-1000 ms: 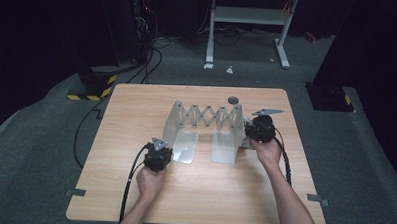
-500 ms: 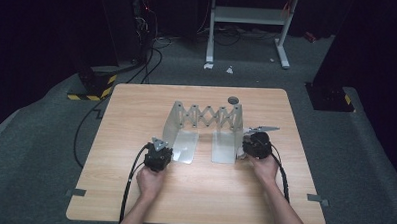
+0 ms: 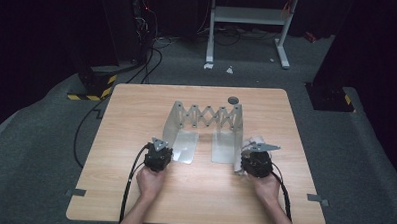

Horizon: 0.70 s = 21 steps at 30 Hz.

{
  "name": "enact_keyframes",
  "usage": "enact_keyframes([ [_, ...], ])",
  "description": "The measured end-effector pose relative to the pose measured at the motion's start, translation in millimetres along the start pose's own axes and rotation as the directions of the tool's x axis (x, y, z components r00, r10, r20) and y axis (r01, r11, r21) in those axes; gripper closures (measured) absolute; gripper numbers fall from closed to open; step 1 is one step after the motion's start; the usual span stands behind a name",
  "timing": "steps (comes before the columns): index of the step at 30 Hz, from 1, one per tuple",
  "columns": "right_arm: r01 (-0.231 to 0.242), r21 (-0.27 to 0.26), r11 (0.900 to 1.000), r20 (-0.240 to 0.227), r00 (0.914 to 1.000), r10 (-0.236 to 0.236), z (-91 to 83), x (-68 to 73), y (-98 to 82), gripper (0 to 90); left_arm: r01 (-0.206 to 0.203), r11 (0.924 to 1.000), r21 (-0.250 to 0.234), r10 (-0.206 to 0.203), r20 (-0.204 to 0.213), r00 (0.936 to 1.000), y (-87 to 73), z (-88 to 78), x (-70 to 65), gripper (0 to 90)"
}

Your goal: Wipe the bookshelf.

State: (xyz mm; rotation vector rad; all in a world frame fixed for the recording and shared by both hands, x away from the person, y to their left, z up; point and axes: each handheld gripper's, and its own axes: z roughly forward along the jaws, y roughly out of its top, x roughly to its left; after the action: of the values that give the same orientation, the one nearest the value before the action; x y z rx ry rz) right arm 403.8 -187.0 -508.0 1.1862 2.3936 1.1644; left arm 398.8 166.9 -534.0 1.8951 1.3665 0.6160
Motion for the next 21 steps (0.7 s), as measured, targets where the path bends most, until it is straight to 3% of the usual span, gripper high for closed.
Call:
enact_keyframes([
  [6,0.049,-0.014,0.999,-0.012,0.9987,-0.049,0.1,18.4,5.4,88.7,0.000,1.0000,0.000,0.000,0.000,1.0000,0.0,0.0,0.0,84.8],
  [11,0.100,-0.004,0.995,-0.017,0.9949,-0.100,11.0,33.2,13.5,88.7,0.001,1.0000,0.000,-0.001,0.001,1.0000,0.0,0.0,0.0,84.8],
  [15,0.132,0.022,0.991,-0.002,0.9912,-0.132,24.9,42.3,18.3,88.8,0.004,1.0000,-0.002,-0.004,0.004,1.0000,0.0,0.2,0.3,84.8],
  [21,0.142,0.077,0.987,0.020,0.9893,-0.144,46.2,45.4,21.9,88.8,0.007,1.0000,-0.001,-0.007,0.006,1.0000,0.1,0.2,0.9,84.8],
])
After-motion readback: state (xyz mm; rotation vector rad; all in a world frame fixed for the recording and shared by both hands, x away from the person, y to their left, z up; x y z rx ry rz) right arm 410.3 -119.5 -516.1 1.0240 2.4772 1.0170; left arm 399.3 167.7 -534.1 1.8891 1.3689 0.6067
